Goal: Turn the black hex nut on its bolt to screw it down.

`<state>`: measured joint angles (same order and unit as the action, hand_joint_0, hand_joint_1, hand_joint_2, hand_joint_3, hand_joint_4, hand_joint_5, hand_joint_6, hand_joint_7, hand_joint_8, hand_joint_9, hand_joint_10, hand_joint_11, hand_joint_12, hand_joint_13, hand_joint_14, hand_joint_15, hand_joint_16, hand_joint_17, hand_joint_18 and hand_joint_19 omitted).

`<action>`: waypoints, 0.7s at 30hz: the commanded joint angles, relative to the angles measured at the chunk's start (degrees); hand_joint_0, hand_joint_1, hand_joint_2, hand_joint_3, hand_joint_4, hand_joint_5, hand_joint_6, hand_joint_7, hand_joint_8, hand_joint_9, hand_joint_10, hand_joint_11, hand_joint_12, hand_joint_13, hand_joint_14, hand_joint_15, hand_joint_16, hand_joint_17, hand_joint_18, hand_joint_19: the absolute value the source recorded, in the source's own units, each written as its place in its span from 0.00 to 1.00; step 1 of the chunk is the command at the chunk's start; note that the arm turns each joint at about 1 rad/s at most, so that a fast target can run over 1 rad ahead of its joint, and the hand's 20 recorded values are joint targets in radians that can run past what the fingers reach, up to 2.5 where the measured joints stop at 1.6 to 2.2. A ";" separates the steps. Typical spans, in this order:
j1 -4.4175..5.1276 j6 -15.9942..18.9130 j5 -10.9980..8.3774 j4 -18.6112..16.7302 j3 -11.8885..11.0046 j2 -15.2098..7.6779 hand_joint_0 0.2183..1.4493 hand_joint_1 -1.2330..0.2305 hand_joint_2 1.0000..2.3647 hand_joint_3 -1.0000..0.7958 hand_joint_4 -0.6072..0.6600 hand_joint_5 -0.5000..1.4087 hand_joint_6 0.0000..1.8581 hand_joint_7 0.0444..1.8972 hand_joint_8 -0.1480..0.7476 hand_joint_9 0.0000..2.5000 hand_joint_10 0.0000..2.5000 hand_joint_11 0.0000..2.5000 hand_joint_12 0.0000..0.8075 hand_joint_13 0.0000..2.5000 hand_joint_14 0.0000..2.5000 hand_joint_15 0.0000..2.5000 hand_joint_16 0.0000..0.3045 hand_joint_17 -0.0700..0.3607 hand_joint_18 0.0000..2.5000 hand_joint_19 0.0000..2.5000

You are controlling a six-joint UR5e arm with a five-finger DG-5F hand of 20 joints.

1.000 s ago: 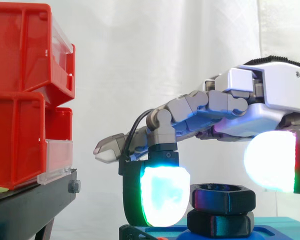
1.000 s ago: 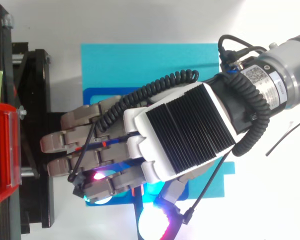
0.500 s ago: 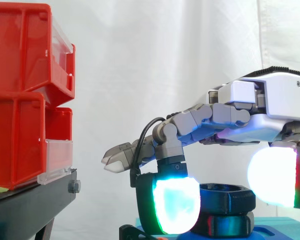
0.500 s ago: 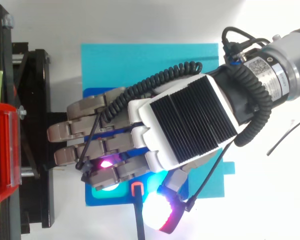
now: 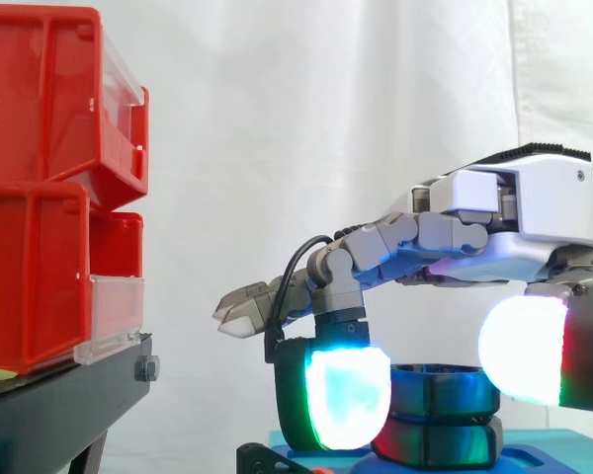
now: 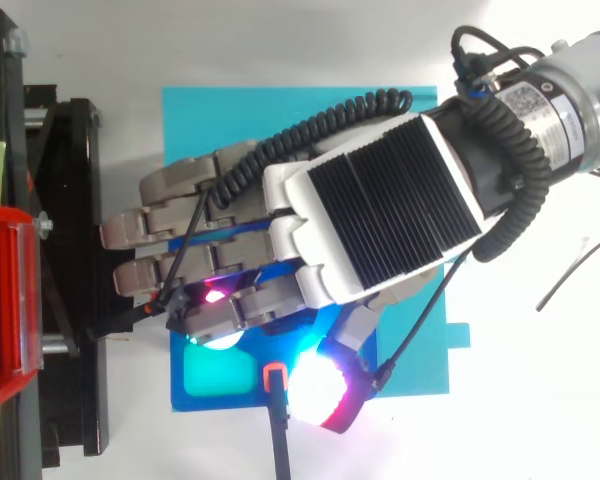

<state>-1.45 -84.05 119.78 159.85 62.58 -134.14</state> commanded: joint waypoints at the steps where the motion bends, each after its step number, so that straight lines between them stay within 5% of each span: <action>1: -0.48 -0.32 0.28 0.11 0.00 0.02 0.22 0.66 0.00 0.28 0.57 0.22 0.31 0.64 0.37 0.15 0.00 0.00 0.41 0.12 0.00 0.00 0.18 0.45 0.10 0.13; 21: -3.73 -0.94 4.15 -0.24 0.00 -0.06 0.21 0.73 0.00 0.28 0.58 0.21 0.31 0.63 0.37 0.14 0.00 0.00 0.42 0.11 0.00 0.00 0.18 0.45 0.09 0.14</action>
<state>-4.67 -84.96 123.25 159.74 62.58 -134.15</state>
